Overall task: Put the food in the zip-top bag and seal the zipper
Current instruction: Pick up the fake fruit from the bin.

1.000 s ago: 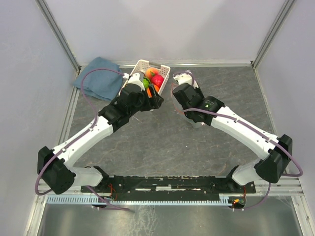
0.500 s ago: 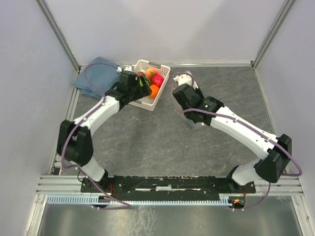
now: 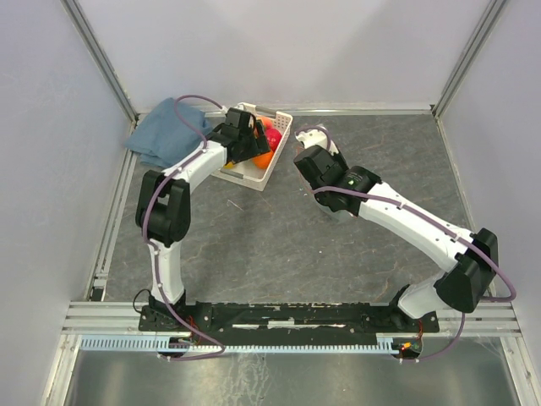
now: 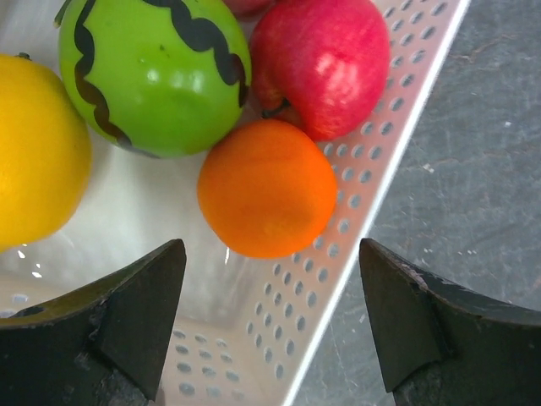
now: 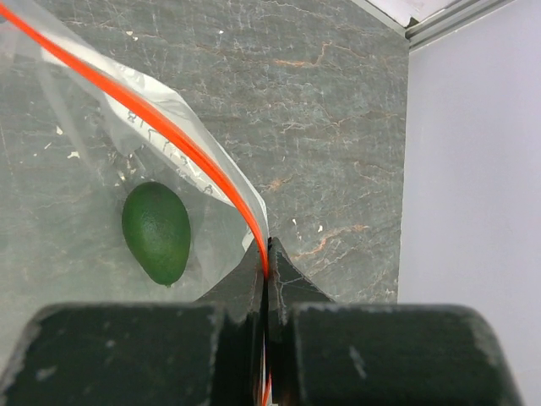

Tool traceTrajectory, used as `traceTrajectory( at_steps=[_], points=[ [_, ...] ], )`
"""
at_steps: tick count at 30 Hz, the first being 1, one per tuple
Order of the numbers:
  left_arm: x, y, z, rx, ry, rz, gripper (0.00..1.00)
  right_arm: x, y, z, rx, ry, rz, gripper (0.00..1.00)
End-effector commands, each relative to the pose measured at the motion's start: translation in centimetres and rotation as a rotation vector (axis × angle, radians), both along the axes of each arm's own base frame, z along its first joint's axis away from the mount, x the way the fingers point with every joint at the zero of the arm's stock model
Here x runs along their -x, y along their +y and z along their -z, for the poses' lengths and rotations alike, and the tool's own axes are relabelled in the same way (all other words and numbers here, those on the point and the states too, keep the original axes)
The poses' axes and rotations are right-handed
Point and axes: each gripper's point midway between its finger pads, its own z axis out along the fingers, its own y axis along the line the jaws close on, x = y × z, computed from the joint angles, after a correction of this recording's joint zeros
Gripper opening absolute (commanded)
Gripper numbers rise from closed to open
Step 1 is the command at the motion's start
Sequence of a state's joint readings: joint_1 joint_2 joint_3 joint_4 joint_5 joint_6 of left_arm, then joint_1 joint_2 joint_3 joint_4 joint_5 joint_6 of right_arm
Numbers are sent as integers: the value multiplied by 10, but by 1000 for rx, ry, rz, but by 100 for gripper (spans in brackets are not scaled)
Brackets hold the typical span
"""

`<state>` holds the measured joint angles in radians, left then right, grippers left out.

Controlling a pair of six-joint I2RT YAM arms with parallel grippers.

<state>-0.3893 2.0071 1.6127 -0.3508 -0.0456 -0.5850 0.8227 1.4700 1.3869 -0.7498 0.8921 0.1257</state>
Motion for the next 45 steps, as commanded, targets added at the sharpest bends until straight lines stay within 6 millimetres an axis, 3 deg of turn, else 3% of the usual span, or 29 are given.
traceTrajectory(
  at_steps=[1, 10, 15, 20, 27, 29, 39, 44, 45],
  points=[
    [-19, 0, 5, -30, -9, 35, 90, -1, 0, 0, 7, -7, 6, 2],
    [-31, -11, 39, -16, 44, 78, 90, -1, 0, 2, 19, 1, 1, 2],
    [-34, -8, 48, -20, 53, 74, 89, -2, 1, 4, 18, 7, -3, 2],
    [-29, -5, 44, -24, 51, 74, 79, -1, 1, 3, 13, 8, -5, 2],
    [-15, 5, 12, -17, -16, 57, 52, 1, 3, -1, -13, 9, -16, 2],
    [-9, 8, -6, -6, -50, 50, 48, 1, 4, -3, -18, 7, -20, 2],
    [28, 13, -67, 88, -163, 49, 42, 3, 15, -9, -65, 3, -46, 2],
    [57, 13, -88, 171, -202, 59, 40, 5, 23, -8, -103, 7, -64, 2],
    [63, 13, -99, 195, -227, 64, 40, 5, 25, -7, -108, 9, -67, 2]
  ],
)
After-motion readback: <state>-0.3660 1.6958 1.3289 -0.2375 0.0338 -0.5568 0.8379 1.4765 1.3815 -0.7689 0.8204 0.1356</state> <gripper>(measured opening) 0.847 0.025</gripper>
